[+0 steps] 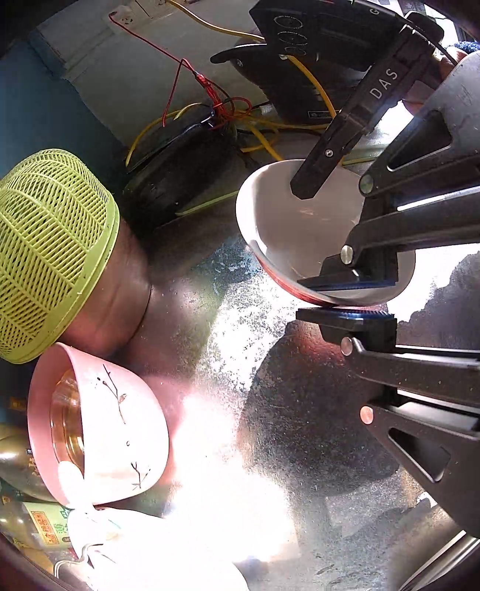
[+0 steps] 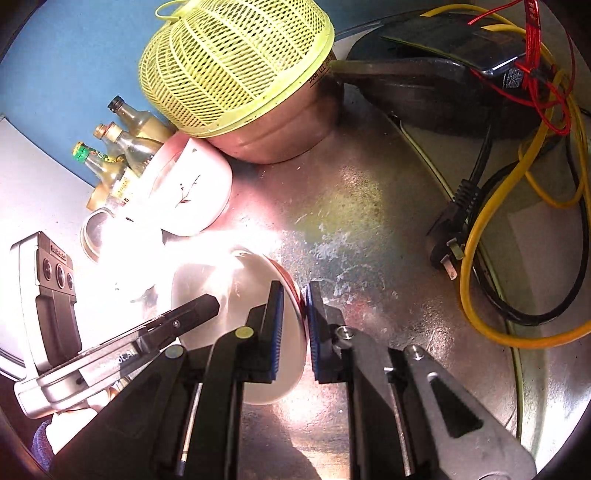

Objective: Organize plates and bowls
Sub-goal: 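Lift the red-rimmed bowl and carry it over the plate stack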

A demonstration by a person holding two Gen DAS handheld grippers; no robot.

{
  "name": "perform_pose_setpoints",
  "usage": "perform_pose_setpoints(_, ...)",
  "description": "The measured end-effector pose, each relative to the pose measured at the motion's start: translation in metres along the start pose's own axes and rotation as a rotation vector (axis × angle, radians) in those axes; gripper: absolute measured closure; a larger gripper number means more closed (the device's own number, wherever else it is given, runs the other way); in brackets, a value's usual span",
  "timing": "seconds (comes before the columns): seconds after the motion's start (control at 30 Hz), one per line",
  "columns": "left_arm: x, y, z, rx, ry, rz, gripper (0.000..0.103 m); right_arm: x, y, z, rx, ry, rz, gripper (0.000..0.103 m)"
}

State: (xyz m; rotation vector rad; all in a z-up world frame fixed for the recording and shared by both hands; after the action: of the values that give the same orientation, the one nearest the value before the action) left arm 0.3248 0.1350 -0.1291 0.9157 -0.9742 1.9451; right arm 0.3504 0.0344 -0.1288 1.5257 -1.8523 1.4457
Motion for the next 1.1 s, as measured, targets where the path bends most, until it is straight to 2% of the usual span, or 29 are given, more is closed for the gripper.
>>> perform_pose_setpoints(0.47,0.094,0.038,-0.035,0.082,-0.077,0.133,0.097,0.033,0.041,-0.082,0.141,-0.131,-0.037,0.090)
perform_pose_setpoints(0.83,0.161,0.072,-0.097,0.221,-0.174,0.233,0.097,0.033,0.082,-0.168,0.295,-0.249,-0.115,0.090)
perform_pose_setpoints(1.1,0.203,0.093,-0.138,0.312,-0.227,0.300,0.097,0.030,0.096,-0.225,0.396,-0.316,-0.161,0.090)
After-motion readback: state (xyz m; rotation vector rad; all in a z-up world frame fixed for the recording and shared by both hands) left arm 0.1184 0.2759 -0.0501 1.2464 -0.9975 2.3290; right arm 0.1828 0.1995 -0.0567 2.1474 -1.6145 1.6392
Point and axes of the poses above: each gripper's, at about its wrist camera, not at the fingertips, and x roughly against the way its jaws point, z to its right, y to its underside, the point moved 10 cm from there along -x, roughly the way its jaws point, and after that the axes turned 7 degrees about x, right-handed, at the moved point
